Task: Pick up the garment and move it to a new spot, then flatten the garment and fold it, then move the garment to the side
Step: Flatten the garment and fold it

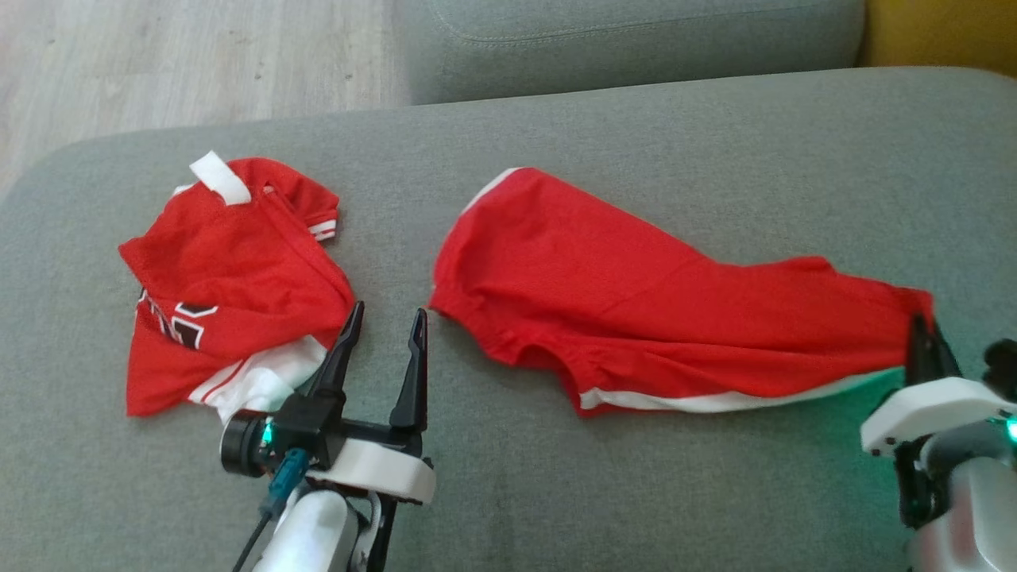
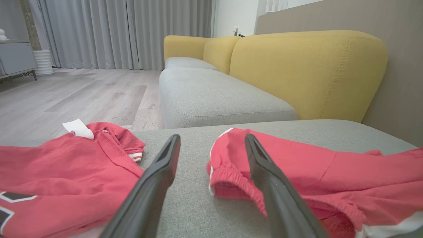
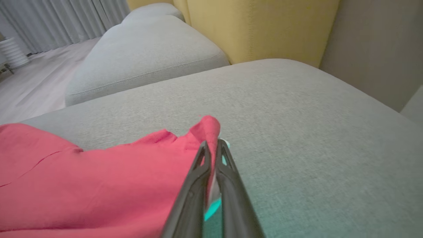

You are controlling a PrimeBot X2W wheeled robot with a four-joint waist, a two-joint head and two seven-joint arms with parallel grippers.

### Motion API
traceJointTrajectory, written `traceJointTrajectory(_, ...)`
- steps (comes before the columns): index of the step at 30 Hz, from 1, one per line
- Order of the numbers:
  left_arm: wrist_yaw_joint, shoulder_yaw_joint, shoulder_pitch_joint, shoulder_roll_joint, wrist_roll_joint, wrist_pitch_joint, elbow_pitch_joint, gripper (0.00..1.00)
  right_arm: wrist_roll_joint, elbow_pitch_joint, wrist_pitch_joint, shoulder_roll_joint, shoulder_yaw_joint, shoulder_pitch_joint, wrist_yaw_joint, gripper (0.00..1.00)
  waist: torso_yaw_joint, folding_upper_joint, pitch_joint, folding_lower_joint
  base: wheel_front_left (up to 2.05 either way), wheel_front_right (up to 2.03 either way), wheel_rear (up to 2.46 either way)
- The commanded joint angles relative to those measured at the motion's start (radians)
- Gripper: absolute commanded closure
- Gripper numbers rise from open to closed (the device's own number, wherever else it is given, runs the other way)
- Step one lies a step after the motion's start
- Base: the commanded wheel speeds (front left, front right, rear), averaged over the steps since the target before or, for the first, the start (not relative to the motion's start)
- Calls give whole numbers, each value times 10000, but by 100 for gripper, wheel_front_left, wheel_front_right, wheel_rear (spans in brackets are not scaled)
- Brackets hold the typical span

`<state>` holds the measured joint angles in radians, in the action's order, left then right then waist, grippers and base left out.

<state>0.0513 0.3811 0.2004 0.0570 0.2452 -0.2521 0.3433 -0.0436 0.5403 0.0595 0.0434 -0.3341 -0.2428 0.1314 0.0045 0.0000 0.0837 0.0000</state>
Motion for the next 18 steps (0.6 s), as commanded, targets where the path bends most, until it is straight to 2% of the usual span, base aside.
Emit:
traceJointTrajectory(1, -42, -364, 487, 60, -66, -97, -280, 0, 56, -189, 211, 68, 146, -503, -7, 100, -27, 0, 6, 0, 0, 0, 0)
traceJointTrajectory(2, -49, -362, 494, 55, -68, -97, -279, 0, 88, -155, 400, 68, 130, -585, -7, 73, -50, 0, 13, 0, 0, 0, 0)
traceJointTrajectory(3, -64, -350, 499, 50, -73, -97, -276, 0, 80, -116, 588, 68, 180, -662, -7, 0, -71, 0, 19, 0, 0, 0, 0)
traceJointTrajectory(9, -94, -265, 502, 18, -77, -97, -255, 0, 18, -256, 1598, 68, 1105, -687, -7, 0, -136, 0, 2, 0, 0, 0, 0)
traceJointTrajectory(11, -106, -247, 517, 5, -55, -97, -256, 0, -452, -907, 1900, 68, 2079, -368, -7, 0, -131, 0, 2, 0, 0, 0, 0)
traceJointTrajectory(18, -100, -285, 566, -13, -27, -97, -280, 0, -1114, -2301, 2013, 68, 3312, 702, -7, 0, -132, 0, 126, 0, 0, 0, 0)
